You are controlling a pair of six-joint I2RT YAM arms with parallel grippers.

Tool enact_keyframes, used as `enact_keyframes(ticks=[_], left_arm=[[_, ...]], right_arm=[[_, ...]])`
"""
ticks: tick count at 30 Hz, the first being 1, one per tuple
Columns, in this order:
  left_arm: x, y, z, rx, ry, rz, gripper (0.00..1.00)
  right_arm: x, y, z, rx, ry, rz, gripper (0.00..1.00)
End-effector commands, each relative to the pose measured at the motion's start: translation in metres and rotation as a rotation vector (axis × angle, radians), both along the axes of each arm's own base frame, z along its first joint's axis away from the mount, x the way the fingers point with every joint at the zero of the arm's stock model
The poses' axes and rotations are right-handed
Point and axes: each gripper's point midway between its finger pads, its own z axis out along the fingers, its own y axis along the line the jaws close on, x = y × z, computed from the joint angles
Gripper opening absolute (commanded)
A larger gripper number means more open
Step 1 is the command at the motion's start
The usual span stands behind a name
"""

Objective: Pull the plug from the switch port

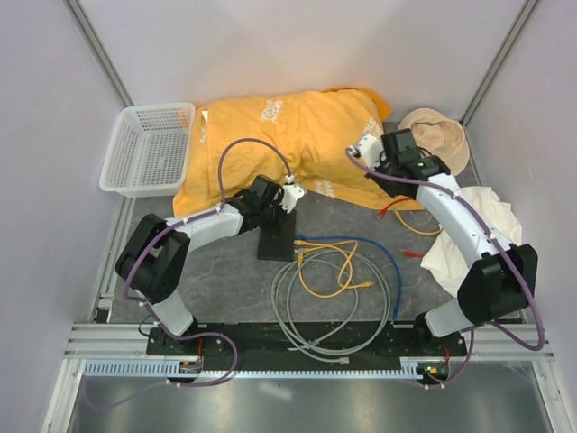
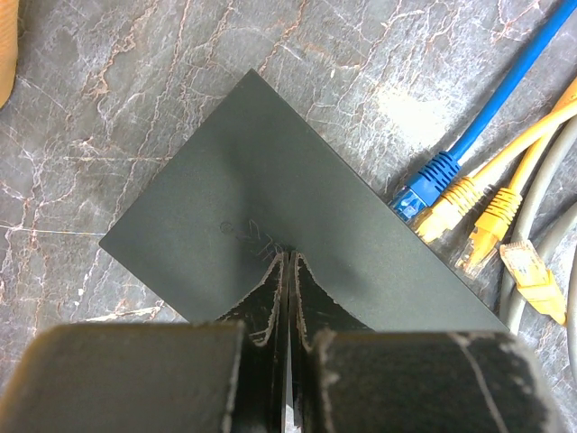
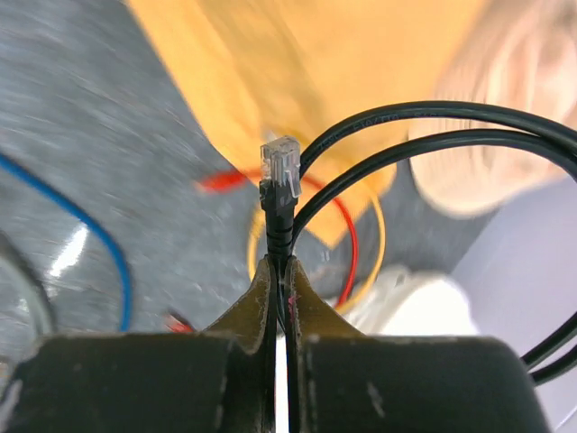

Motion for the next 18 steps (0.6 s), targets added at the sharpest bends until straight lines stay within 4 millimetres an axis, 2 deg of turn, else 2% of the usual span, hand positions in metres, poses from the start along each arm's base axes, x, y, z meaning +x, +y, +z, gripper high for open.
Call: enact_keyframes(ticks=[1, 2, 4, 10, 11, 12, 14, 15, 16, 17, 18], left_arm=[[-0.004, 0.017, -0.02, 0.079, 0.04, 0.042, 0.02], [-0.005, 0.018, -0.02, 0.082, 0.04, 0.046, 0.02], [-0.003, 0.018, -0.015, 0.075, 0.024, 0.049, 0.01], [-0.01, 0.017, -0.012, 0.108, -0.003, 0.012, 0.01], [-0.013, 0.016, -0.013, 0.109, -0.003, 0.004, 0.01], [-0.014, 0.016, -0.013, 0.108, -0.002, 0.0, 0.02], [-0.023, 0.015, -0.014, 0.094, 0.02, -0.021, 0.01], [-0.024, 0.016, -0.013, 0.093, 0.017, -0.025, 0.02], [-0.026, 0.017, -0.012, 0.091, 0.02, -0.025, 0.02], [-0.026, 0.018, -0.01, 0.089, 0.018, -0.02, 0.02], [-0.027, 0.018, -0.007, 0.087, 0.015, -0.018, 0.02]], right_arm=[[-0.012, -0.057, -0.034, 0.028, 0.132, -0.182, 0.0], [-0.013, -0.059, -0.046, 0.04, 0.164, -0.198, 0.0], [-0.011, -0.063, -0.058, 0.075, 0.188, -0.226, 0.0], [0.01, -0.077, -0.103, 0.091, 0.23, -0.322, 0.0], [0.012, -0.077, -0.117, 0.09, 0.261, -0.329, 0.0], [0.014, -0.077, -0.122, 0.102, 0.274, -0.34, 0.0], [0.021, -0.075, -0.127, 0.109, 0.283, -0.353, 0.11], [0.024, -0.074, -0.124, 0.122, 0.275, -0.355, 0.23], [0.03, -0.07, -0.116, 0.14, 0.252, -0.348, 0.58], [0.033, -0.069, -0.104, 0.159, 0.222, -0.344, 0.74], [0.036, -0.068, -0.094, 0.167, 0.202, -0.34, 0.95]])
